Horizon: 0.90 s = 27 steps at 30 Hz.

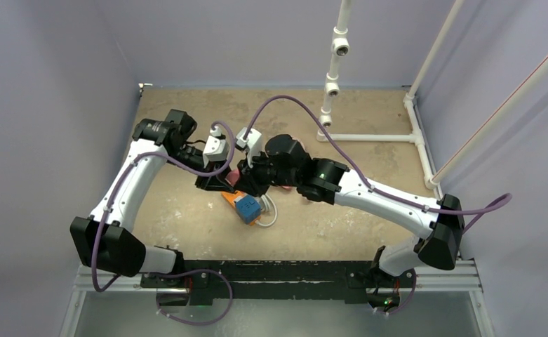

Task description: Insert the plug

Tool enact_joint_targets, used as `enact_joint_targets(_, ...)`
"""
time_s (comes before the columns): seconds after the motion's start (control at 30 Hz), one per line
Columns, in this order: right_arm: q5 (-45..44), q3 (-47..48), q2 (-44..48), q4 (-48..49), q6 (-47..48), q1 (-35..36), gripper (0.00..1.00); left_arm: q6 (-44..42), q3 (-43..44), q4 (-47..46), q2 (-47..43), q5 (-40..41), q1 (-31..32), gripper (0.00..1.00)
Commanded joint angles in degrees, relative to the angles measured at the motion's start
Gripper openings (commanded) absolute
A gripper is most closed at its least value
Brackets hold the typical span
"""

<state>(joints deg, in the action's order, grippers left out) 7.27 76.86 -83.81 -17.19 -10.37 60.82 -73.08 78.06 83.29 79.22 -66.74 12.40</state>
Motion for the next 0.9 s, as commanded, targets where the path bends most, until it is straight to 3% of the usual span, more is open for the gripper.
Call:
enact_joint_targets(0.0,5.13,1.4,2.95,0.19,1.4,0.31,0.0,-4.32,0.18,-1.03,-3.05,-0.17,1.05,0.0)
enact_joint_targets(0.2,6.91,2.21,3.22,-0.47,3.14,0.35,0.0,-4.3,-0.73,-1.03,-4.34,-0.06,1.83,0.07)
enact_joint_targets(0.43,6.54,1.96,2.72,0.11,2.23,0.35,0.0,-4.11,-0.35,-1.03,-4.33,-0.79,1.9,0.03)
enact_joint_targets(0.47,6.04,2.09,2.77,0.17,2.08,0.29,0.0,-3.64,-0.11,-1.1,-4.34,-0.96,1.9,0.1)
enact_joint_targets(0.5,5.23,2.29,2.8,0.14,1.95,0.35,0.0,-2.87,0.23,-1.11,-4.29,-1.13,1.92,0.24)
enact_joint_targets(0.57,2.78,2.81,2.57,-0.2,1.84,0.35,0.0,-0.5,1.13,-1.11,-4.17,-1.51,1.86,0.37)
enact_joint_targets(0.63,1.88,2.91,2.43,-0.44,1.85,0.35,0.0,1.54,2.25,-1.11,-4.37,-2.06,1.84,0.43)
enact_joint_targets(0.73,1.84,2.25,2.73,0.38,1.85,0.35,0.0,2.79,3.81,-1.06,-4.96,-2.02,1.83,0.41)
enact_joint_targets(0.87,2.09,1.31,3.66,1.11,1.84,0.43,0.0,3.88,5.94,-1.06,-4.89,-0.94,1.83,0.27)
